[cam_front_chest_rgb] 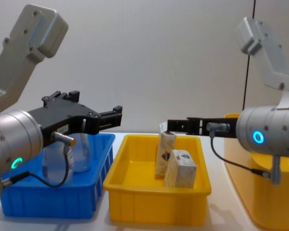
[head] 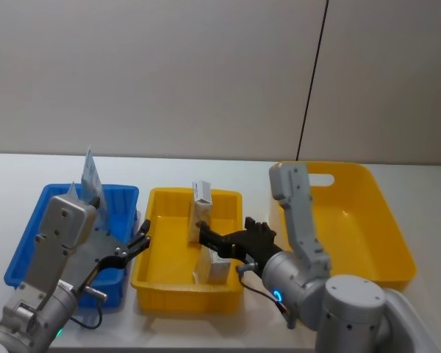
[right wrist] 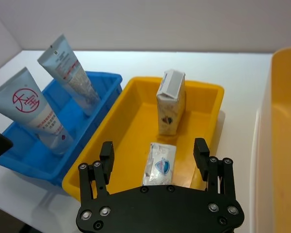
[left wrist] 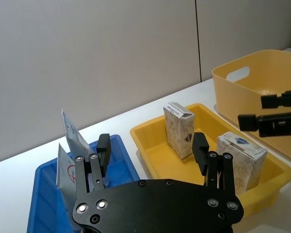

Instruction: Bimanual collaborative sorting of washing and personal care products

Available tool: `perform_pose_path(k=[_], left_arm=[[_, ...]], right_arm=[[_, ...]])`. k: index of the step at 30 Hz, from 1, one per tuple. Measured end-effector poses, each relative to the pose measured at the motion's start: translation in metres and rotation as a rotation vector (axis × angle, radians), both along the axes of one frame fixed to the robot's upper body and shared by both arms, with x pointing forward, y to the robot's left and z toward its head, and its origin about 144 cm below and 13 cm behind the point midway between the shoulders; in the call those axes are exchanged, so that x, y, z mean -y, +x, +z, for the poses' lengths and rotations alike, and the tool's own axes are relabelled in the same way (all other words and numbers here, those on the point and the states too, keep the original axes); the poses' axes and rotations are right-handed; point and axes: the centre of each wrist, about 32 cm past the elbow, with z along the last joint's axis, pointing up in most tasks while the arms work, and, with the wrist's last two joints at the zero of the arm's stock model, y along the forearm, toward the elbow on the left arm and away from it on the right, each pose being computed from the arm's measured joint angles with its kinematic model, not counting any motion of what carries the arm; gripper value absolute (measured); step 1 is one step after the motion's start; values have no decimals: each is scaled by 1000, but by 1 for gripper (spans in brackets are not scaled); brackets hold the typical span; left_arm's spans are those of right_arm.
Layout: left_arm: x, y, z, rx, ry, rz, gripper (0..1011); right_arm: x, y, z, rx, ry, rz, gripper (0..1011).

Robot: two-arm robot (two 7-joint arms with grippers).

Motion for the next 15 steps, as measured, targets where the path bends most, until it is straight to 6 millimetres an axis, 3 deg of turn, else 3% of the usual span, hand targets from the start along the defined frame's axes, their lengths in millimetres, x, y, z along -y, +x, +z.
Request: perform_pose_path(k=[15], left_arm=[[0,0,0,0,0,0,1001]], right_arm=[[-21,11,2,-158,-1,-56,1002]])
